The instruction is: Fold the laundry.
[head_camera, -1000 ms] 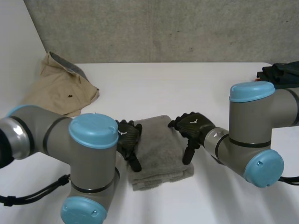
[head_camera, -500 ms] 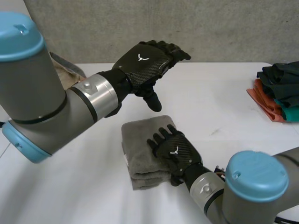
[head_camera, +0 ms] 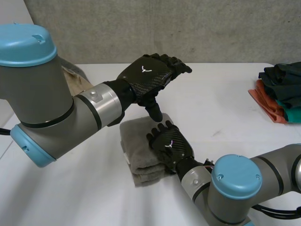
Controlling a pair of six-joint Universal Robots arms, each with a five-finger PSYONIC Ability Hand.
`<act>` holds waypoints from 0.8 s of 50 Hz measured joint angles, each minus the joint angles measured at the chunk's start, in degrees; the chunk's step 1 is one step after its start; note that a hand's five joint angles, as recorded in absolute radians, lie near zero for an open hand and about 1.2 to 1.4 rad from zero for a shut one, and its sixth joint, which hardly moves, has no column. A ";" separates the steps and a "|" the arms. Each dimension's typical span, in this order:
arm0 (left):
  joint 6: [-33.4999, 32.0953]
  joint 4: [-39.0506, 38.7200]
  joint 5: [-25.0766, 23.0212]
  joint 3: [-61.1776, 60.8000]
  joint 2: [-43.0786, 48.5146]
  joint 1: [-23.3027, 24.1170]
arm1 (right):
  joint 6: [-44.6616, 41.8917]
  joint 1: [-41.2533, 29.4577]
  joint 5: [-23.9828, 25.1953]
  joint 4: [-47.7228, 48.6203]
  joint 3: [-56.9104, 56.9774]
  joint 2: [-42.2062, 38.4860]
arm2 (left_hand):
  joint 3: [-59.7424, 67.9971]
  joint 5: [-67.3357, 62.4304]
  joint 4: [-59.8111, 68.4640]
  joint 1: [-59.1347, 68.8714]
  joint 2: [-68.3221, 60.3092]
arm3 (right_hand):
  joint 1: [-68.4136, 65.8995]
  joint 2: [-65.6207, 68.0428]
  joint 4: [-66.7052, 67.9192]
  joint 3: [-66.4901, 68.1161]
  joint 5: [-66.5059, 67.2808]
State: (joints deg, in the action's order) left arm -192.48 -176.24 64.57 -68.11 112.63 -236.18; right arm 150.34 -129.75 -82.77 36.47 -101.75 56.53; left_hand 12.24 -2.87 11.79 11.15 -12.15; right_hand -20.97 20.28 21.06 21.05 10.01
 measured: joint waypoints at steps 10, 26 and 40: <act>0.09 0.00 -0.02 -0.29 0.23 -0.08 | 0.10 0.29 -0.15 -0.45 1.69 -0.94 | 0.00 0.00 0.00 0.00 0.00 | 3.41 -2.66 -3.44 -3.55 -3.53; 0.11 0.05 0.02 -0.60 0.54 -0.20 | 0.27 0.33 0.10 -6.56 -0.01 0.64 | 0.00 0.00 0.00 0.00 0.00 | 6.18 -5.88 -7.10 -7.70 -7.19; 0.10 -0.02 -0.12 -1.01 0.75 -0.33 | -0.20 -0.05 -0.18 -4.87 4.51 -2.42 | 0.00 0.00 0.00 0.00 0.00 | 6.18 -5.88 -7.09 -7.66 -7.02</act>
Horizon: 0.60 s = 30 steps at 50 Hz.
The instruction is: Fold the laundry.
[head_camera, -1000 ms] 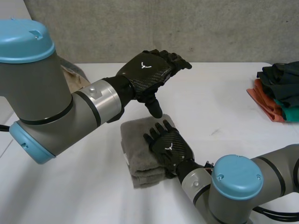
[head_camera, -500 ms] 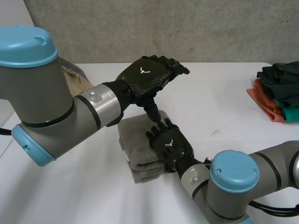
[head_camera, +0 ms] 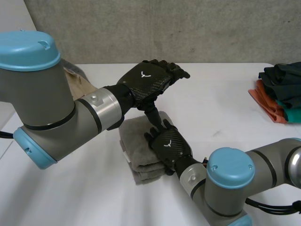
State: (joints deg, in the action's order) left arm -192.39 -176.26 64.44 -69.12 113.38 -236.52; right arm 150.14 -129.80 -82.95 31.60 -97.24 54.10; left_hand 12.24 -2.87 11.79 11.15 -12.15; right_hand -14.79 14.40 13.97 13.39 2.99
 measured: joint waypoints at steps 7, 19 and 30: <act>0.01 0.03 -0.01 -0.02 0.00 -0.02 | -0.02 -0.10 -0.06 0.12 2.86 -2.10 | 0.00 0.00 0.00 0.00 0.00 | -3.85 4.28 5.18 5.90 5.45; -0.03 0.00 0.07 0.11 -0.15 -0.38 | 0.63 0.28 0.16 6.61 5.80 -2.96 | 0.00 0.00 0.00 0.00 0.00 | -43.93 50.73 53.29 52.11 48.30; 0.00 -0.07 0.10 1.10 -0.95 -1.71 | 1.64 2.77 -0.08 9.41 11.52 -1.46 | 0.00 0.00 0.00 0.00 0.00 | -43.93 50.73 53.54 52.11 48.30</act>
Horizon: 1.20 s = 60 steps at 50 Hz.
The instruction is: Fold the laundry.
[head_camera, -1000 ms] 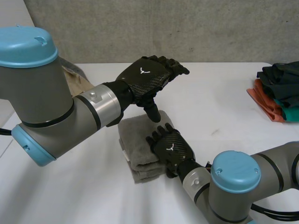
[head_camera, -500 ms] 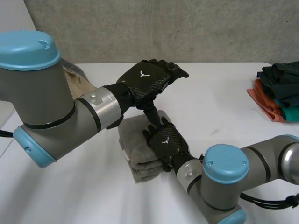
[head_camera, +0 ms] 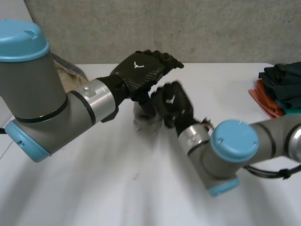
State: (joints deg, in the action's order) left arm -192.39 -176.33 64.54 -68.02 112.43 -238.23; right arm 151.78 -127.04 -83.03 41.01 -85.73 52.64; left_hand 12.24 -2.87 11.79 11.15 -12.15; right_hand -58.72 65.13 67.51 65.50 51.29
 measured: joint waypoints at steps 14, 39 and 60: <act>0.82 -0.40 0.09 1.50 -3.35 -1.04 | 2.82 24.14 1.80 1.29 15.46 7.13 | 0.00 0.00 0.00 0.00 0.00 | 0.00 0.00 0.52 0.23 0.00; 0.96 -0.36 0.06 0.56 -2.71 0.45 | 19.74 59.44 34.84 6.89 23.43 -15.32 | 0.00 0.00 0.00 0.00 0.00 | 5.56 -11.38 -12.79 -11.54 -6.40; 0.96 -0.33 0.06 -0.29 -3.35 2.11 | 17.19 62.08 24.94 -19.91 14.90 8.08 | 0.69 0.60 -0.64 0.00 0.00 | 45.39 -52.65 -55.35 -53.44 -48.63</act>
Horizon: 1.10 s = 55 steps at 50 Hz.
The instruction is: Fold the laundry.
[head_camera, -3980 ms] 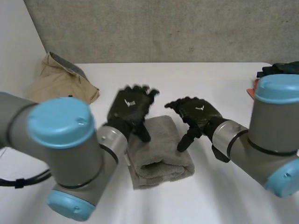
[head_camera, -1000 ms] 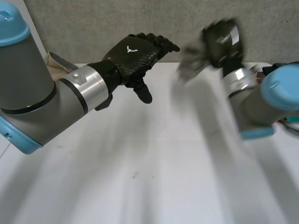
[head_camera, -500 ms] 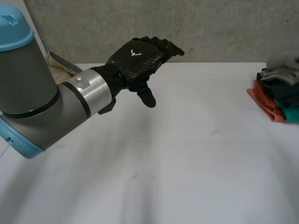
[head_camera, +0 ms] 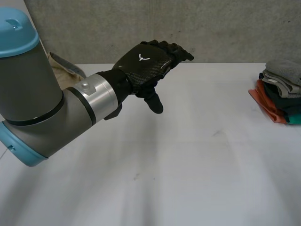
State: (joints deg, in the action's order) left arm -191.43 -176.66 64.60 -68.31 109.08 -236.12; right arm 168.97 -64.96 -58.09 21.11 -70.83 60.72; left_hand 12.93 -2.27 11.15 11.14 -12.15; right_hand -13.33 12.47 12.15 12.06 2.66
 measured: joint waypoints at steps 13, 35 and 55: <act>0.87 -1.37 -0.06 2.86 -0.77 1.10 | -21.79 2.91 -21.14 -12.12 2.70 9.18 | -0.18 0.00 -0.01 0.00 0.00 | 0.00 0.00 0.00 0.00 0.00; -9.38 -4.05 14.38 9.16 0.87 -26.12 | -15.37 -30.08 -8.16 10.26 -24.86 22.14 | -0.19 0.00 -0.01 -0.17 0.00 | 0.00 -0.01 -0.01 0.00 -0.06; -26.31 -9.76 0.58 28.54 43.29 -37.10 | -19.12 -34.06 -9.08 5.19 -35.43 14.51 | -0.06 -0.19 0.29 0.02 -0.12 | 0.00 -0.01 -0.01 0.00 -0.06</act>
State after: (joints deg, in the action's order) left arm -217.74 -186.42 65.18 -39.77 152.37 -273.22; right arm 149.85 -99.02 -67.16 26.29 -106.25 75.24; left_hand 12.87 -2.46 11.44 11.17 -12.27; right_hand -13.33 12.47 12.14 12.06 2.60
